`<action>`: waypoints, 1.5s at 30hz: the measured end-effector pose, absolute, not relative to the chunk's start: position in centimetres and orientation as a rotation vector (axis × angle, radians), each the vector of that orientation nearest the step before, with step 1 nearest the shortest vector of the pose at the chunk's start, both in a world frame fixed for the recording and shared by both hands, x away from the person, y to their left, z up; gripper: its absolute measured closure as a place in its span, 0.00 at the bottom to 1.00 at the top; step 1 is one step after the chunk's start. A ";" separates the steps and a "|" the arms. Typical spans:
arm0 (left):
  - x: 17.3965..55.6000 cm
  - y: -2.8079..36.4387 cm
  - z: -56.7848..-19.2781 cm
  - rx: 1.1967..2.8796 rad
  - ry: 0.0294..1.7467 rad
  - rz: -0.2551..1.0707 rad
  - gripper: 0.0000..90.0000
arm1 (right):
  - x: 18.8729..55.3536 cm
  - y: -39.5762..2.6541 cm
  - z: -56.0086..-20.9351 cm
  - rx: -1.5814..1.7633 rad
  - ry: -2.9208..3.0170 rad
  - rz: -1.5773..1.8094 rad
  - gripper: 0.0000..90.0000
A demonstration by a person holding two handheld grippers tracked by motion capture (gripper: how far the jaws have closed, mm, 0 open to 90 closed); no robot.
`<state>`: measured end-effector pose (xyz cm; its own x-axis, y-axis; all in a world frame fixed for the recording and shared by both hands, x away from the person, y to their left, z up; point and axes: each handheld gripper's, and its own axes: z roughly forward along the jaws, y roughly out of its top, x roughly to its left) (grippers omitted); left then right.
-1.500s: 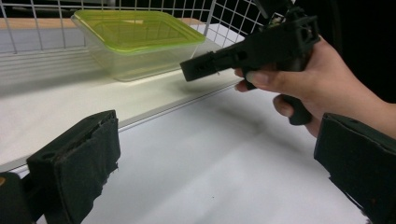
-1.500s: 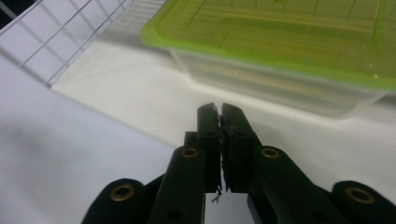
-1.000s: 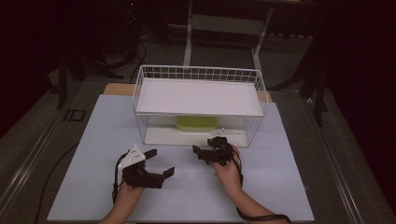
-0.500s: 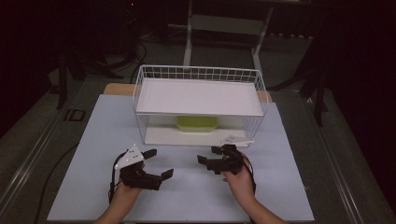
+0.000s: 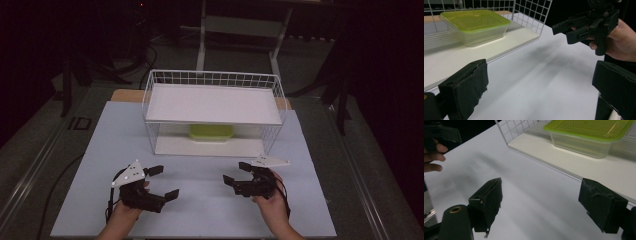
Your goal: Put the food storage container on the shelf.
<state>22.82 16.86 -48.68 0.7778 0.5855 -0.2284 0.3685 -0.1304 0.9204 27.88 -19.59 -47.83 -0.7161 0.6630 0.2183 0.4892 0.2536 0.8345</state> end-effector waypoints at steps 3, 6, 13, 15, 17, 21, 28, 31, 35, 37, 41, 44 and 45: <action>22.5 17.2 -48.9 1.745 0.754 0.216 0.01 | 27.3 -20.2 -47.7 1.071 2.340 1.456 0.21; 22.2 17.5 -49.2 1.735 0.763 0.216 0.01 | 26.7 -21.0 -47.6 1.050 2.335 1.452 0.21; 21.6 17.7 -49.6 1.751 0.766 0.222 0.01 | 25.8 -22.9 -48.0 1.008 2.330 1.403 0.21; 21.5 17.7 -49.7 1.753 0.766 0.226 0.01 | 25.6 -23.6 -48.2 1.015 2.327 1.405 0.21; 21.5 17.7 -49.8 1.757 0.767 0.225 0.01 | 25.6 -24.3 -48.3 1.025 2.326 1.397 0.21; 21.5 17.8 -49.9 1.765 0.764 0.234 0.01 | 25.4 -25.2 -48.6 1.043 2.315 1.387 0.21; 21.7 18.2 -50.5 1.772 0.777 0.263 0.01 | 25.5 -26.9 -50.1 1.059 2.322 1.375 0.21; 21.8 18.3 -50.8 1.773 0.776 0.267 0.01 | 25.6 -26.9 -50.3 1.028 2.321 1.363 0.21; 21.8 18.2 -51.0 1.753 0.793 0.267 0.01 | 25.4 -26.7 -50.7 1.034 2.339 1.367 0.21; 21.7 18.1 -50.8 1.743 0.787 0.264 0.01 | 25.4 -26.7 -50.6 1.027 2.339 1.365 0.21; 21.7 17.9 -50.9 1.762 0.775 0.269 0.01 | 25.5 -26.7 -50.7 1.017 2.338 1.346 0.21; 21.7 18.0 -51.1 1.765 0.782 0.263 0.01 | 25.7 -26.8 -50.9 1.023 2.341 1.345 0.21; 21.8 18.0 -51.2 1.762 0.784 0.262 0.01 | 25.8 -26.8 -50.9 1.025 2.344 1.342 0.21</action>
<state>21.76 17.96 -51.16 0.7536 0.6236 -0.2080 0.3731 -0.1452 0.9164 25.81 -26.78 -50.93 -0.7204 0.6828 0.1218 0.4505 0.3272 0.8307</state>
